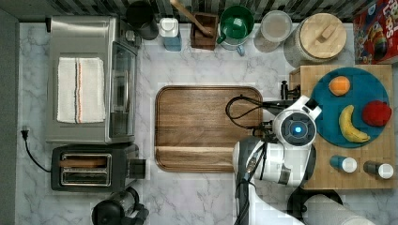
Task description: Open the drawer.
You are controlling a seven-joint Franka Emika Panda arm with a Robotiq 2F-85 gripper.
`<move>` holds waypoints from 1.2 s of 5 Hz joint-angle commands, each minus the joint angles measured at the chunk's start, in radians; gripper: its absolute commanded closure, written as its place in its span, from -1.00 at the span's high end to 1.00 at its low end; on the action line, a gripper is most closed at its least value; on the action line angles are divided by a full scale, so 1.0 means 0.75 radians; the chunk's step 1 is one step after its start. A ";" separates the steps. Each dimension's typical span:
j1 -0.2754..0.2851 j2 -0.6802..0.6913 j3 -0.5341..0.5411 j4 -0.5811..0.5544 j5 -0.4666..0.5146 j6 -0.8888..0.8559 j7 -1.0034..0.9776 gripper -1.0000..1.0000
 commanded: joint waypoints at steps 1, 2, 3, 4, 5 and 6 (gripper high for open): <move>0.058 -0.042 0.027 -0.057 -0.044 0.111 0.218 1.00; 0.069 -0.040 0.041 -0.043 -0.008 0.079 0.178 1.00; 0.070 -0.010 0.068 0.003 0.032 0.040 0.099 1.00; 0.094 0.007 0.081 0.015 0.003 0.045 0.130 1.00; 0.064 0.064 0.149 0.109 0.184 -0.098 -0.052 1.00; 0.037 0.082 0.225 0.121 0.227 -0.103 -0.103 1.00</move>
